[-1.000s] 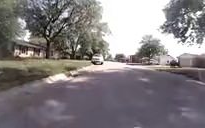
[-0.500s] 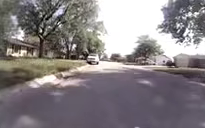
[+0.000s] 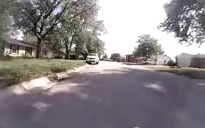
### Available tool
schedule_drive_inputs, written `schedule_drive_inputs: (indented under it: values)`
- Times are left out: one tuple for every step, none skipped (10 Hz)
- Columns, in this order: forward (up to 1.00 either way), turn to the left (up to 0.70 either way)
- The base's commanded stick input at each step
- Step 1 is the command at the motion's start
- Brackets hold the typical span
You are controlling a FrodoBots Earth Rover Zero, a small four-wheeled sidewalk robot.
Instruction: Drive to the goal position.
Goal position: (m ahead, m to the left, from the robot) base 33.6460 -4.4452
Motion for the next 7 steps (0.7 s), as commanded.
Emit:
schedule_drive_inputs:
  values:
    - [1.00,0.00]
    - [1.00,0.00]
    - [1.00,0.00]
    - [1.00,0.00]
    - [1.00,0.00]
    - [1.00,0.00]
    - [1.00,0.00]
